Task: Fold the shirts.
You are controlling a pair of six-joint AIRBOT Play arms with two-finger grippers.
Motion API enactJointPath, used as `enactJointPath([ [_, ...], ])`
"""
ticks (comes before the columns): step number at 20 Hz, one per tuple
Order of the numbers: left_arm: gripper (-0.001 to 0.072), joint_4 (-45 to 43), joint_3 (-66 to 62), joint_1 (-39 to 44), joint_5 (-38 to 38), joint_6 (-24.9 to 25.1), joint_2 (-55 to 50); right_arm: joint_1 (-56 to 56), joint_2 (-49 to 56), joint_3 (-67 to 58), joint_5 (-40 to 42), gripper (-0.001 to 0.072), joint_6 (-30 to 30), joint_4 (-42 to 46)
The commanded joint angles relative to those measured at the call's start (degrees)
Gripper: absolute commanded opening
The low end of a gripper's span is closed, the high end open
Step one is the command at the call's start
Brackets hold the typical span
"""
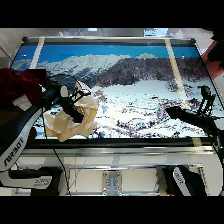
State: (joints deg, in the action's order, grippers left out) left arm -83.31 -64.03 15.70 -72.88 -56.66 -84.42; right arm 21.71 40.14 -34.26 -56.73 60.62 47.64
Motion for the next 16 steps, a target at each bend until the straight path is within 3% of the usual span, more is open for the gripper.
enactJointPath([
  [1, 0.0618, 0.74, 0.0, 0.42, 0.96, -0.9, -1.95, -0.15, 0.04, 0.04, 2.84, 0.0441, 0.0, -0.52],
  [2, 0.059, 0.72, 0.0, 0.42, 1.18, -1.51, -2.38, -0.15, 0.02, 0.04, 3.15, 0.0441, 0.02, -0.72],
  [3, 0.0487, 0.52, 0.0, 0.42, 1.29, -2.6, -2.89, -0.15, 0.04, 0.04, 3.19, 0.0441, 0.0, -1.05],
  [5, 0.0027, 0.13, 0.0, 0.42, 1.31, -3.08, -4.11, -0.15, 0.02, 0.04, 3.19, 0.0441, 0.0, -1.97],
  [12, 0.001, -0.52, -0.74, 0.44, 1.68, -8.35, -6.38, -0.15, 0.02, 0.04, 4.15, 0.044, 0.02, -2.73],
  [16, 0.0011, 7.13, -6.6, 0.44, 1.79, -8.39, -6.38, -0.15, 0.02, 0.04, 5.25, 0.044, 0.0, -3.08],
])
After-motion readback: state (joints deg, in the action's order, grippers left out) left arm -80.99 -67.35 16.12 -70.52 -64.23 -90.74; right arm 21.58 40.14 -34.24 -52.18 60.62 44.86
